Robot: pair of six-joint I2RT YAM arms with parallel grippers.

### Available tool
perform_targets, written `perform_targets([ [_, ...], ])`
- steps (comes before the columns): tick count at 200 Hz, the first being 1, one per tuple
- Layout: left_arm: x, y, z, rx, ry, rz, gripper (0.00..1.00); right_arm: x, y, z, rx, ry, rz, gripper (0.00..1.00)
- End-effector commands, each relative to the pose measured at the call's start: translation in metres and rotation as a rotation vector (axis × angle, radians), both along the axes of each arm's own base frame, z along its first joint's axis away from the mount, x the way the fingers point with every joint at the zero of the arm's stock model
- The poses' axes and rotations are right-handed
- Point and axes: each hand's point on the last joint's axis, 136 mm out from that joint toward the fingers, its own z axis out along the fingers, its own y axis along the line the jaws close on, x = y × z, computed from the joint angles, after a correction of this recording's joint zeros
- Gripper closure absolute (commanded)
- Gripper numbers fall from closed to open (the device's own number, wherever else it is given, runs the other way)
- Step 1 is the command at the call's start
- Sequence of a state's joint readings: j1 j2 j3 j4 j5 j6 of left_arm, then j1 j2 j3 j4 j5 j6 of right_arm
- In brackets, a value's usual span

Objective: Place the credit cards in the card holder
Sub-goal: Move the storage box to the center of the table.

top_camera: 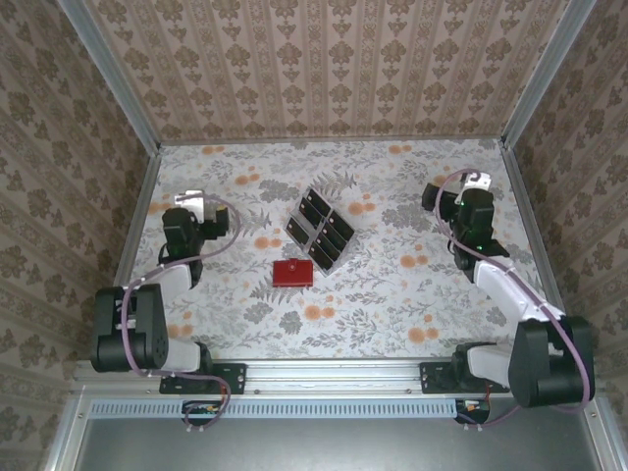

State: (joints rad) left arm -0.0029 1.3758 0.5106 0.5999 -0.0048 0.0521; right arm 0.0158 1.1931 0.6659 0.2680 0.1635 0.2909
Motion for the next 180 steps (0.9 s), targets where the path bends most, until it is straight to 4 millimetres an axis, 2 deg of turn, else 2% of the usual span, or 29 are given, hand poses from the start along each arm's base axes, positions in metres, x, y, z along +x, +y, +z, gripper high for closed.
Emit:
perform_targets([
  [1,-0.003,0.006,0.008,-0.033,0.04,0.065,0.0,-0.017,0.014,-0.022,0.14,0.155,0.042,0.0],
  [22,-0.001,-0.001,0.023,-0.151,0.065,0.085,0.0,-0.02,0.055,-0.017,0.2,0.198,0.246,0.0],
  [44,0.002,-0.026,0.033,-0.279,0.126,0.05,0.0,-0.032,0.098,-0.019,0.201,0.265,0.402,0.0],
  [62,0.002,-0.053,0.029,-0.355,0.185,0.005,0.0,-0.044,0.133,-0.027,0.119,0.331,0.494,0.0],
  [85,0.001,-0.089,0.018,-0.419,0.245,-0.045,0.0,-0.051,0.166,-0.038,0.027,0.389,0.556,0.0],
  [125,-0.002,-0.134,-0.001,-0.468,0.318,-0.097,0.0,-0.051,0.204,-0.057,-0.02,0.47,0.617,0.0],
  [133,-0.002,-0.138,-0.005,-0.475,0.334,-0.093,0.0,-0.051,0.209,-0.055,-0.041,0.466,0.621,0.0],
  [137,-0.002,-0.14,-0.007,-0.477,0.34,-0.093,0.0,-0.051,0.212,-0.065,-0.055,0.493,0.621,0.0],
  [151,-0.002,-0.145,-0.012,-0.478,0.36,-0.09,0.0,-0.052,0.218,-0.073,-0.083,0.511,0.623,0.0],
  [180,-0.002,-0.146,-0.02,-0.471,0.388,-0.069,0.0,-0.052,0.219,-0.084,-0.103,0.527,0.607,0.0],
])
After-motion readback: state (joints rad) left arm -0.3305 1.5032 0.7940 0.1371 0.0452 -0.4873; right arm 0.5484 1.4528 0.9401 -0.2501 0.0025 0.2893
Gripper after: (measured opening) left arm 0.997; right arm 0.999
